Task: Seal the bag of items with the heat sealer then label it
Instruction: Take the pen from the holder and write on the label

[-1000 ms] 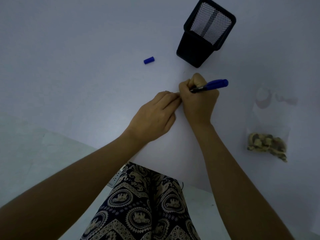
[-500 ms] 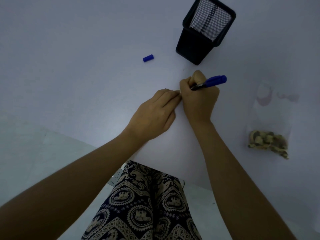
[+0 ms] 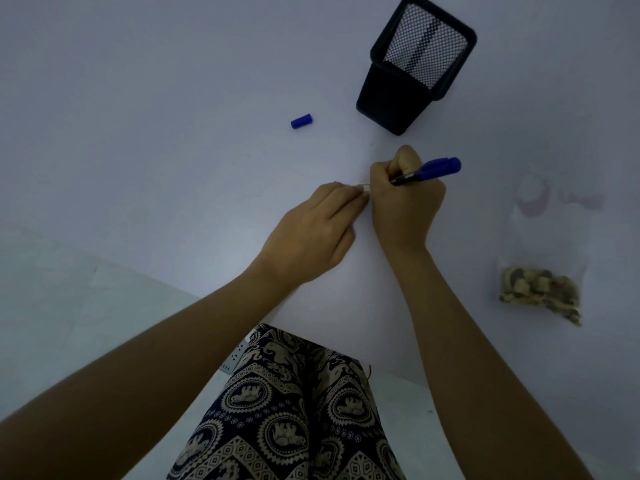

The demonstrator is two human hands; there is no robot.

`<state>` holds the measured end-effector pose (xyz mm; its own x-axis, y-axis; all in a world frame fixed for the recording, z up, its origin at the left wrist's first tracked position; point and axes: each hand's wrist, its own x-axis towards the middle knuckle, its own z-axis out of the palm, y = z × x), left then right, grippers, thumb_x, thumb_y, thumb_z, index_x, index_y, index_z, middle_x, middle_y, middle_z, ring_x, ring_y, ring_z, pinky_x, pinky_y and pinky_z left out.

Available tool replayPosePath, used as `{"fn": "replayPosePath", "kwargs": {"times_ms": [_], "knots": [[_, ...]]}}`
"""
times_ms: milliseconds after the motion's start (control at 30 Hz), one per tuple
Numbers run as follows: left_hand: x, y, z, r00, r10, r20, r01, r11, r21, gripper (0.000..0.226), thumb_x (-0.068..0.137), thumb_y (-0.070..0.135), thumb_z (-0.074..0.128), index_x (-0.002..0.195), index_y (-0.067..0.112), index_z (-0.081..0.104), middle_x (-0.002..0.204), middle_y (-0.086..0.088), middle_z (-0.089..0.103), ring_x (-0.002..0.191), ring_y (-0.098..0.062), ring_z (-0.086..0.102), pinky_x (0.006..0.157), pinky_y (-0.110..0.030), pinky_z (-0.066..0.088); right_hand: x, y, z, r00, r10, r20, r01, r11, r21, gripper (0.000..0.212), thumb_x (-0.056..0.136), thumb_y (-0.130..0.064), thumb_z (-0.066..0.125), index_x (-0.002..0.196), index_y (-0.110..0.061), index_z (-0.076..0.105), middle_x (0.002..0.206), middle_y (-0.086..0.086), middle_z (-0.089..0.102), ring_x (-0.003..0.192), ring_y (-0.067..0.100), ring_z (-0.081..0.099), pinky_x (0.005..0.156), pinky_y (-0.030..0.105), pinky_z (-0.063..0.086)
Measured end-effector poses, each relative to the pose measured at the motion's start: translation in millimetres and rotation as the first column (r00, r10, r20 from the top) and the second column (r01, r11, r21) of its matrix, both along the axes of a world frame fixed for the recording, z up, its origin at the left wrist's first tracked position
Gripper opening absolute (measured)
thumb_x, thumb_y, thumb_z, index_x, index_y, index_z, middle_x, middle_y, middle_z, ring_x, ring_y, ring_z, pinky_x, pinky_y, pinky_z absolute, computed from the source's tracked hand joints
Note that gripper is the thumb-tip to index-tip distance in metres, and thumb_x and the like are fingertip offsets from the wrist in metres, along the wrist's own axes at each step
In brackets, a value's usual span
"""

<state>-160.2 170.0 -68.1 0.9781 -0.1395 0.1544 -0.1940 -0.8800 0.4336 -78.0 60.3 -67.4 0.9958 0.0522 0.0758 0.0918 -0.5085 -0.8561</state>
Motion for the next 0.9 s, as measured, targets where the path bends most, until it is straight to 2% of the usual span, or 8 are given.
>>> {"fn": "replayPosePath", "kwargs": {"times_ms": [100,300,367,500,600,700,767,900], "knots": [[0.0,0.3,1.0,1.000,0.000,-0.002,0.000,1.000,-0.001,0.036,0.089,0.007,0.050,0.123,-0.002,0.060,0.120,-0.016,0.063,0.112,-0.026,0.055,0.100,-0.024,0.038,-0.3,0.5,0.0,1.000,0.003,0.014,-0.003,1.000,-0.016,0.026,0.079,-0.003,0.054,0.061,-0.013,0.037,0.050,-0.006,0.036,0.047,0.015,0.038,0.045,0.032,0.035],[0.5,0.3,0.0,1.000,-0.005,-0.004,0.005,1.000,0.006,0.035,0.090,0.008,0.050,0.122,-0.003,0.061,0.119,-0.017,0.063,0.111,-0.027,0.056,0.102,-0.025,0.037,1.0,2.1,-1.0,1.000,-0.016,0.018,0.016,1.000,-0.008,0.032,0.079,-0.005,0.050,0.060,-0.020,0.030,0.051,-0.006,0.032,0.048,0.018,0.035,0.046,0.030,0.031],[0.5,0.2,-0.3,1.000,0.000,0.003,0.000,1.000,0.001,0.035,0.090,0.007,0.050,0.122,-0.003,0.060,0.119,-0.017,0.063,0.111,-0.027,0.056,0.100,-0.025,0.039,1.5,1.6,-1.9,0.999,-0.034,0.035,0.035,0.999,-0.024,0.035,0.080,-0.003,0.050,0.060,-0.021,0.030,0.051,-0.006,0.032,0.048,0.016,0.035,0.045,0.026,0.029],[0.0,0.8,0.6,1.000,0.000,0.009,0.000,1.000,-0.004,0.036,0.090,0.006,0.050,0.123,-0.004,0.060,0.119,-0.017,0.063,0.111,-0.026,0.055,0.098,-0.025,0.040,1.7,-0.2,-0.3,0.999,-0.036,0.019,0.035,0.998,0.043,0.028,0.081,0.001,0.054,0.063,-0.013,0.038,0.051,-0.010,0.037,0.047,0.010,0.039,0.045,0.021,0.034],[-1.0,1.1,0.5,1.000,-0.006,0.006,0.006,1.000,-0.007,0.036,0.090,0.005,0.050,0.123,-0.003,0.060,0.119,-0.016,0.063,0.112,-0.026,0.054,0.100,-0.025,0.039,1.5,-3.3,1.6,1.000,0.025,-0.004,-0.024,0.997,0.075,0.034,0.081,0.002,0.057,0.060,-0.019,0.039,0.051,-0.011,0.041,0.048,0.009,0.043,0.045,0.025,0.038],[-1.1,1.5,0.2,1.000,-0.003,0.008,0.003,1.000,-0.003,0.036,0.090,0.005,0.050,0.123,-0.003,0.059,0.120,-0.016,0.063,0.112,-0.026,0.054,0.101,-0.025,0.038,1.0,-5.8,2.8,0.998,0.064,-0.006,-0.063,0.993,0.104,0.046,0.082,0.002,0.058,0.060,-0.031,0.035,0.051,-0.014,0.041,0.045,0.004,0.042,0.045,0.018,0.037],[-1.0,1.2,0.3,1.000,-0.004,0.009,0.004,1.000,-0.001,0.036,0.090,0.005,0.050,0.123,-0.003,0.060,0.120,-0.016,0.063,0.112,-0.026,0.054,0.101,-0.025,0.038,0.5,-6.4,2.6,0.997,0.071,-0.003,-0.070,0.990,0.120,0.047,0.082,0.002,0.059,0.060,-0.032,0.035,0.050,-0.015,0.040,0.044,0.001,0.043,0.046,0.011,0.035],[-0.8,1.3,0.6,1.000,-0.006,0.002,0.006,1.000,0.002,0.036,0.089,0.006,0.050,0.123,-0.003,0.060,0.120,-0.016,0.063,0.112,-0.026,0.054,0.100,-0.025,0.038,0.1,-6.8,1.6,0.996,0.088,-0.007,-0.086,0.986,0.140,0.042,0.081,0.002,0.058,0.059,-0.027,0.037,0.050,-0.015,0.041,0.044,0.000,0.043,0.046,0.011,0.036]]}}
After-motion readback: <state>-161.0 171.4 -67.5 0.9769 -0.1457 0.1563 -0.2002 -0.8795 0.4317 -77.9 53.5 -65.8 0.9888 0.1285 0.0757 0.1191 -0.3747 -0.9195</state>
